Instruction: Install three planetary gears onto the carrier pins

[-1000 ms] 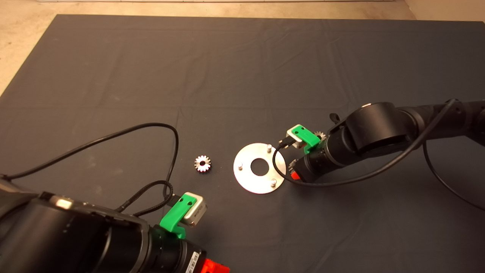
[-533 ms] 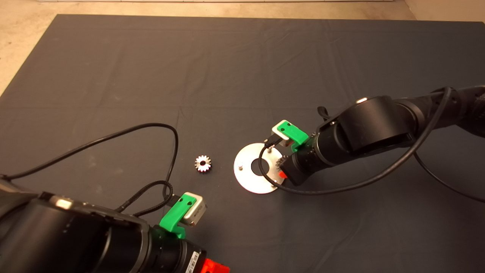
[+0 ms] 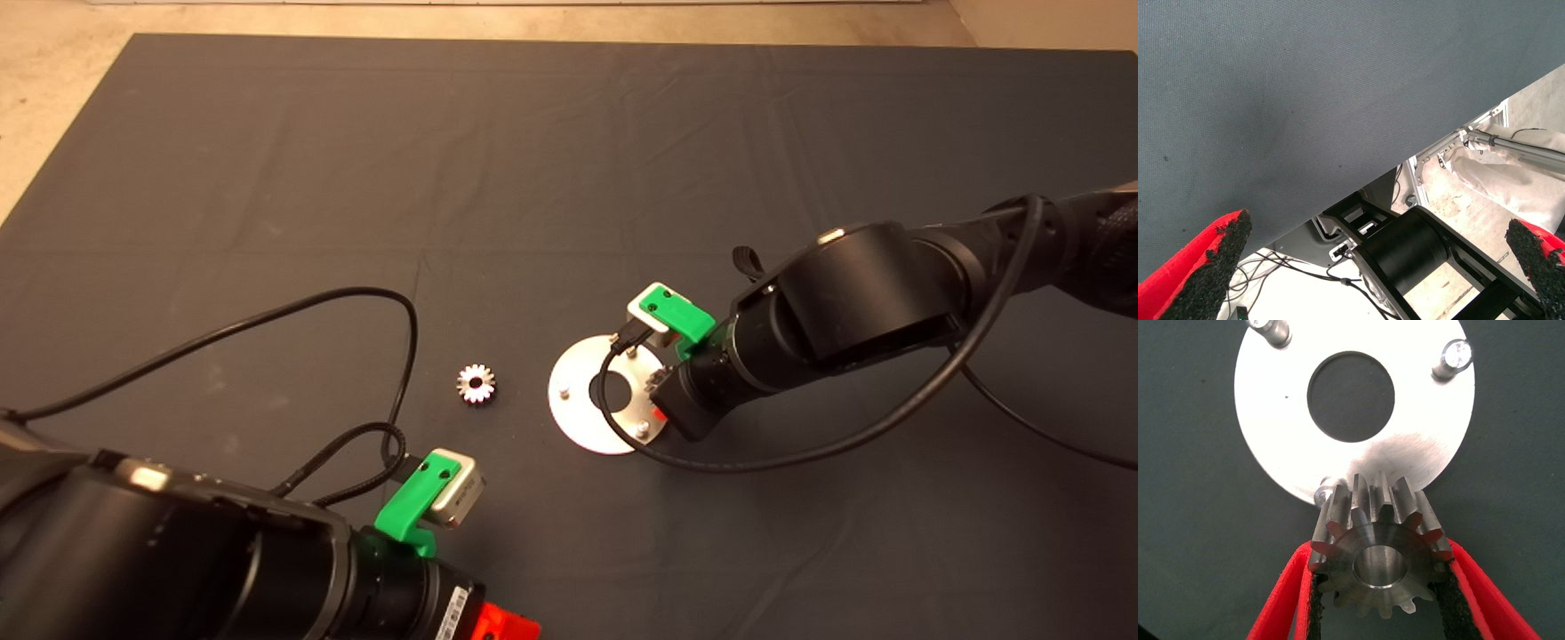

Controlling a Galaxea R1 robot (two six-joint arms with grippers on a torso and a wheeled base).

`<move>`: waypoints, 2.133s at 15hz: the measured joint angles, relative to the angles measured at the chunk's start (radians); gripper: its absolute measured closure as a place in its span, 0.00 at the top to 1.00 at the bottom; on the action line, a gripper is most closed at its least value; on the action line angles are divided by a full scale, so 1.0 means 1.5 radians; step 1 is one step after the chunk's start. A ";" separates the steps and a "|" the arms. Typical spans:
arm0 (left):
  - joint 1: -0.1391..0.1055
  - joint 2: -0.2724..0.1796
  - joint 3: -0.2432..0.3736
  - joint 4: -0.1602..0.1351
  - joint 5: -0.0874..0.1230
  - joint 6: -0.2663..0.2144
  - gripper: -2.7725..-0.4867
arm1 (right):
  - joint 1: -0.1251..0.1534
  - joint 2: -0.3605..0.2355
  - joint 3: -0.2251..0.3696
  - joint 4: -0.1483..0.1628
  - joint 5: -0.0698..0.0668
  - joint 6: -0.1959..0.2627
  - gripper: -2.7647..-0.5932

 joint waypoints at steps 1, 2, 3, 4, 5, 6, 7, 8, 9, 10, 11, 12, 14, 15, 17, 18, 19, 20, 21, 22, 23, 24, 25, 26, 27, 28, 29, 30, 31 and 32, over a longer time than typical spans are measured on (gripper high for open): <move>0.000 0.000 0.000 0.002 0.000 -0.002 0.99 | 0.000 0.000 0.004 0.005 0.000 0.000 0.17; 0.000 0.000 0.000 0.002 0.000 -0.002 0.99 | 0.000 0.000 0.005 0.009 0.000 0.000 0.17; 0.000 0.000 0.000 0.003 0.000 -0.002 0.99 | 0.000 0.000 0.005 0.010 0.000 0.000 0.17; 0.000 0.000 0.000 0.004 0.000 -0.002 0.99 | 0.000 0.002 0.005 0.010 -0.001 0.000 0.17; 0.000 0.000 0.000 0.004 0.000 -0.002 0.99 | 0.000 0.004 0.005 0.011 0.000 -0.001 0.17; 0.000 0.000 0.000 0.004 0.000 -0.002 0.99 | 0.000 0.007 0.005 0.013 0.000 -0.002 0.17; 0.000 0.000 0.000 0.004 0.000 -0.002 0.99 | 0.000 0.010 0.005 0.015 -0.001 -0.002 0.17; 0.000 0.000 0.000 0.004 0.000 -0.002 0.99 | 0.000 0.013 0.005 0.016 0.000 -0.002 0.17; 0.000 0.000 0.000 0.004 0.000 -0.002 0.99 | 0.000 0.015 0.005 0.016 0.000 -0.002 0.17; 0.000 0.000 0.000 0.004 0.000 -0.002 0.99 | 0.000 0.019 0.005 0.019 -0.001 -0.004 0.17; 0.000 0.000 0.000 0.004 0.000 -0.002 0.99 | 0.000 0.024 0.005 0.021 -0.001 -0.006 0.17; 0.000 0.000 0.000 0.005 0.000 -0.003 0.99 | 0.000 0.028 0.005 0.022 0.000 -0.008 0.17; 0.000 0.000 0.000 0.005 0.000 -0.003 0.99 | -0.002 0.032 0.005 0.024 0.000 -0.012 0.17; 0.000 0.000 0.000 0.005 0.000 -0.003 0.99 | -0.004 0.032 0.005 0.026 0.000 -0.015 0.17; 0.000 0.000 0.000 0.005 0.000 -0.003 0.99 | -0.007 0.032 0.004 0.034 -0.001 -0.024 0.17; 0.000 0.000 0.000 0.006 0.000 -0.003 0.99 | -0.007 0.034 0.003 0.035 -0.001 -0.029 0.18; 0.000 0.000 0.000 0.006 0.000 -0.003 0.99 | -0.007 0.036 0.002 0.038 0.000 -0.034 0.18; 0.000 0.000 0.000 0.006 0.000 -0.003 0.99 | -0.007 0.036 -0.001 0.039 0.000 -0.037 0.18; 0.000 0.000 0.000 0.006 0.000 -0.003 0.99 | -0.008 0.036 -0.005 0.040 0.000 -0.041 0.17; -0.003 0.000 0.000 0.006 0.000 -0.004 0.99 | -0.010 0.036 -0.008 0.040 -0.001 -0.042 0.17; -0.007 0.000 0.000 0.007 0.000 -0.004 0.99 | -0.014 0.036 -0.012 0.040 -0.001 -0.045 0.17; -0.008 0.000 0.000 0.007 0.000 -0.004 0.99 | -0.018 0.036 -0.014 0.041 0.000 -0.047 0.17; -0.009 0.000 0.000 0.007 0.000 -0.005 0.99 | -0.022 0.036 -0.017 0.041 -0.001 -0.050 0.17; -0.009 0.000 0.000 0.007 0.000 -0.008 0.99 | -0.023 0.036 -0.019 0.043 -0.001 -0.053 0.17; -0.009 0.000 0.000 0.007 0.000 -0.009 0.99 | -0.022 0.036 -0.020 0.043 -0.001 -0.055 0.17; -0.009 0.000 0.000 0.007 0.000 -0.009 0.99 | -0.022 0.036 -0.022 0.043 -0.001 -0.059 0.17; -0.009 0.000 0.000 0.007 0.000 -0.009 0.99 | -0.023 0.037 -0.025 0.043 0.000 -0.062 0.17; -0.009 0.000 0.000 0.007 0.000 -0.010 0.99 | -0.023 0.037 -0.029 0.043 -0.001 -0.068 0.17; -0.009 0.000 0.000 0.007 0.000 -0.009 0.99 | -0.025 0.037 -0.033 0.043 -0.001 -0.073 0.17; -0.009 0.000 0.000 0.007 0.000 -0.009 0.99 | -0.028 0.037 -0.038 0.043 0.000 -0.079 0.17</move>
